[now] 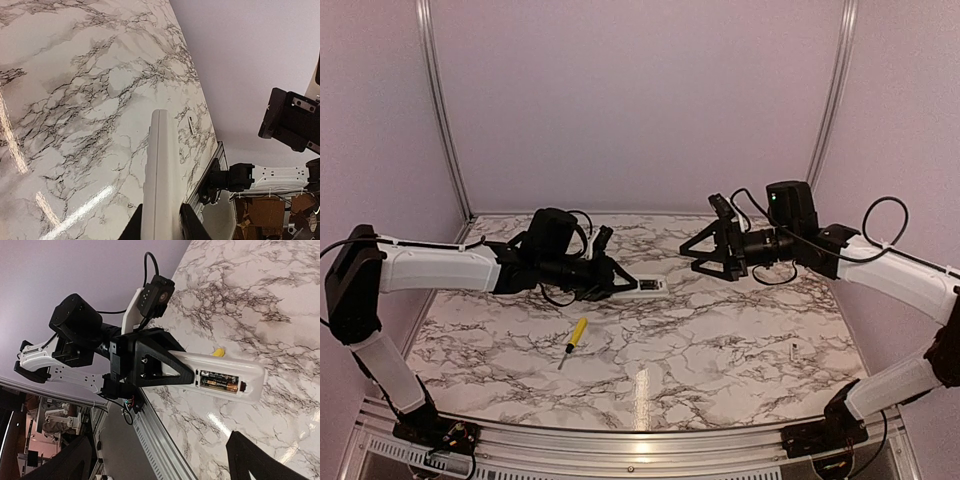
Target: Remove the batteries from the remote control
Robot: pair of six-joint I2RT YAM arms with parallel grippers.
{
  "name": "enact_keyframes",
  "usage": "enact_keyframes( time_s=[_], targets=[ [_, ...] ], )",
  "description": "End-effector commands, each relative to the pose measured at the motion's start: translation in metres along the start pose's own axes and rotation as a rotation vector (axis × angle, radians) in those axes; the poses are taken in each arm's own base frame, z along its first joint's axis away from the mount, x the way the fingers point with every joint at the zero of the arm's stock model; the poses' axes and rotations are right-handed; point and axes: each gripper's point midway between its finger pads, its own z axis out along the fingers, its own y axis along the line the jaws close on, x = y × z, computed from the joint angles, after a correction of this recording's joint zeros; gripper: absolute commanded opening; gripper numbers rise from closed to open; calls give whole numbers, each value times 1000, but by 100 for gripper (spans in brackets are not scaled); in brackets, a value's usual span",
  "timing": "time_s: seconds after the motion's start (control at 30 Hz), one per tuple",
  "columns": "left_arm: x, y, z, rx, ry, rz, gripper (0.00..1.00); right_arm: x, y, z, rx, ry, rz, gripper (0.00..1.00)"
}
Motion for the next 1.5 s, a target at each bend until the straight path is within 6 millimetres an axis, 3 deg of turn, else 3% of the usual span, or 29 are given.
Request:
enact_keyframes(
  time_s=[0.0, 0.27, 0.8, 0.97, 1.27, 1.47],
  targets=[
    [2, -2, -9, 25, -32, -22, 0, -7, -8, -18, 113, -52, -37, 93],
    [18, 16, 16, 61, -6, -96, 0, 2, -28, -23, 208, -55, -4, 93],
    [41, 56, 57, 20, 106, -169, 0, 17, -32, -36, 244, -70, 35, 93],
    [45, 66, 60, -17, 122, -166, 0, 15, -30, -36, 244, -73, 31, 93],
    [72, 112, 63, -184, 206, -198, 1, 13, -30, -36, 249, -74, 26, 94],
    [78, 125, 63, -240, 222, -202, 5, 15, -32, -35, 250, -66, 27, 94]
  ],
)
